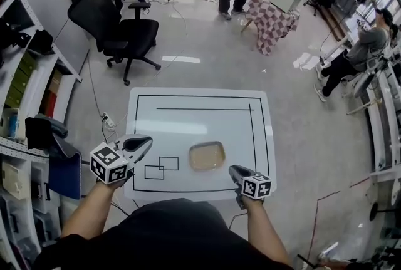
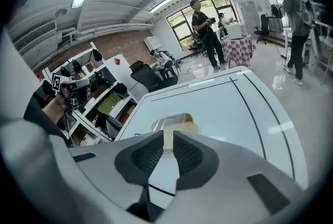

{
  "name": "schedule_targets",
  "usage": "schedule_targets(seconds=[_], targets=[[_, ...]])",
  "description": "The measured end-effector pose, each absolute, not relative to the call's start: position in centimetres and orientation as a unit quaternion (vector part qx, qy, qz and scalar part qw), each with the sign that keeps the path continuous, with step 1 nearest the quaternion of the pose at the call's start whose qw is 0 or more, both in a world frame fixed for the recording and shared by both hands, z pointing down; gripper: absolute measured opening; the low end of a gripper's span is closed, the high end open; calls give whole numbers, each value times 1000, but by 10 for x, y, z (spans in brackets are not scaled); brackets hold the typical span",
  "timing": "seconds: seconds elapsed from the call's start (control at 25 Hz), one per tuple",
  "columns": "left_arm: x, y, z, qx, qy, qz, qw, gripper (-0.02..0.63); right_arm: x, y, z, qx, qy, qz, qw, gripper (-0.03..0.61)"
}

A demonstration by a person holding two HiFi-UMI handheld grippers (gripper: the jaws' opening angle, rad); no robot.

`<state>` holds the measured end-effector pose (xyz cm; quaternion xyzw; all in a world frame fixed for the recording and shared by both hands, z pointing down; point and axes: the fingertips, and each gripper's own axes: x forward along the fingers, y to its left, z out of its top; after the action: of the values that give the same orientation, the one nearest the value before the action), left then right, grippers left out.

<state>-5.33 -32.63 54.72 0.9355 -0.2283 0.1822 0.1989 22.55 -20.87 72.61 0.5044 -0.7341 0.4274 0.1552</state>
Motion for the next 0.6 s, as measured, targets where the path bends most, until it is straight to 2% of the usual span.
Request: schedule_targets(seconds=[0.6], targets=[[-34,-333,566,931,-219,199,213,21,205,-196,791,448,-709,531,118,141]])
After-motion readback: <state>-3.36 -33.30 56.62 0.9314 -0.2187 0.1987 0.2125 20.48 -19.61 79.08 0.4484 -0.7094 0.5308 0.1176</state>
